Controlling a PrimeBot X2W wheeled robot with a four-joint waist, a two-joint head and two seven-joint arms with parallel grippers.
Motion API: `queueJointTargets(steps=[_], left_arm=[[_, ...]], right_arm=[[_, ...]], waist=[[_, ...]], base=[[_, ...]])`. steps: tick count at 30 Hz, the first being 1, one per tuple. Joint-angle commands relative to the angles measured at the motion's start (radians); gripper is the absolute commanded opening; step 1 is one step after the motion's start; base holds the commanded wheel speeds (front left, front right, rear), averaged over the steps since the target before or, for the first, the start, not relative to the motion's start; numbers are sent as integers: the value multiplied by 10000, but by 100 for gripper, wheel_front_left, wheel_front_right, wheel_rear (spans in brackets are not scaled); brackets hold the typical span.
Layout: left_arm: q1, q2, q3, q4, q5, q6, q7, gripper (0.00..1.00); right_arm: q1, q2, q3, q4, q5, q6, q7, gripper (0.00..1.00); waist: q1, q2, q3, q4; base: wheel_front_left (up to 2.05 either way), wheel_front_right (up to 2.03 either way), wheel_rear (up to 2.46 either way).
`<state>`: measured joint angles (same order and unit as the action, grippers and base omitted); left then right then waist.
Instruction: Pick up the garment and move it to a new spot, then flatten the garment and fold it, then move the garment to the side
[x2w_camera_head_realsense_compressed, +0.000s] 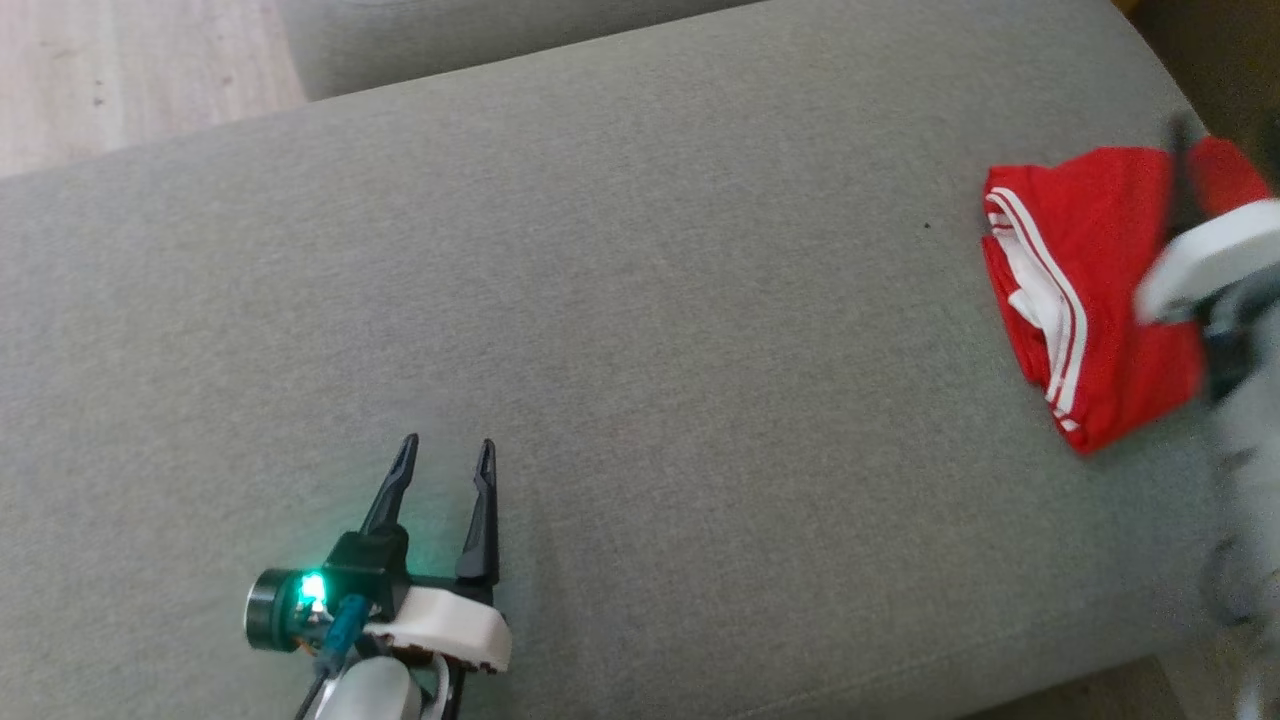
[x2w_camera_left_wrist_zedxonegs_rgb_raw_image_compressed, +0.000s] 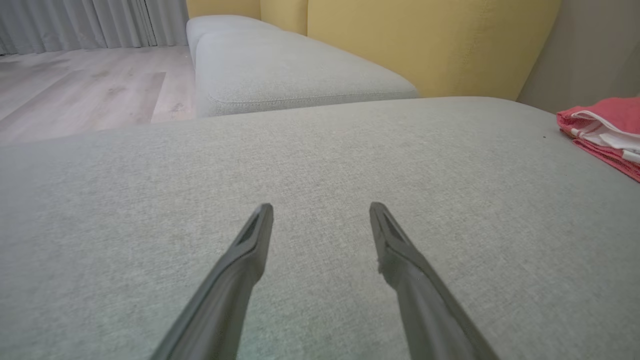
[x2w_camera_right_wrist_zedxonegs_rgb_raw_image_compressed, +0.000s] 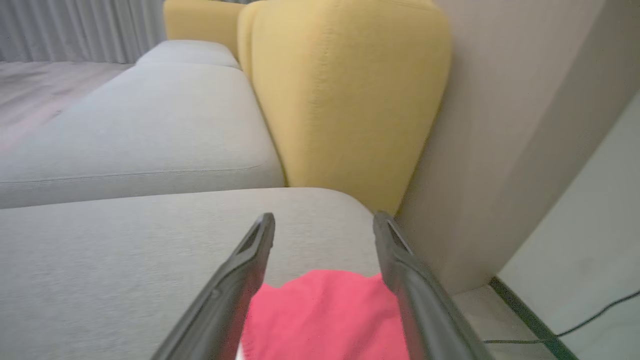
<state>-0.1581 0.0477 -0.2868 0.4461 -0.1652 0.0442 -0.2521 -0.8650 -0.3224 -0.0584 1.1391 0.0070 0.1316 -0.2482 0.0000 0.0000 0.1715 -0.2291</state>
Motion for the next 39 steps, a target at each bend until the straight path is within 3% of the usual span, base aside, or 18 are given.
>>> queueJointTargets(steps=[1, 7, 13, 23, 39], left_arm=[[-110, 26, 448, -340, 17, 104, -97, 100], [28, 26, 662, -434, 9, 206, -97, 100], [231, 26, 874, -483, 60, 311, -97, 100], [625, 26, 1290, -534, -178, 307, -97, 100], [1119, 26, 1731, -674, -354, -96, -97, 100]], right_arm=[[532, 479, 24, -942, -131, -9, -131, 100], [2348, 1918, -227, -2957, 3, -9, -133, 100], [3957, 2507, -398, -4016, 199, -9, -134, 100], [5452, 2715, -283, -4724, 723, -9, -135, 100], [6198, 2721, 579, -5245, 1650, -9, -135, 100]], waist=[[0, 0, -83, 144], [0, 0, -311, 918], [0, 0, -536, 1991], [0, 0, -922, 2916], [0, 0, -1766, 2779]], base=[[0, 0, 0], [0, 0, 0], [0, 0, 0], [0, 0, 0], [0, 0, 0]])
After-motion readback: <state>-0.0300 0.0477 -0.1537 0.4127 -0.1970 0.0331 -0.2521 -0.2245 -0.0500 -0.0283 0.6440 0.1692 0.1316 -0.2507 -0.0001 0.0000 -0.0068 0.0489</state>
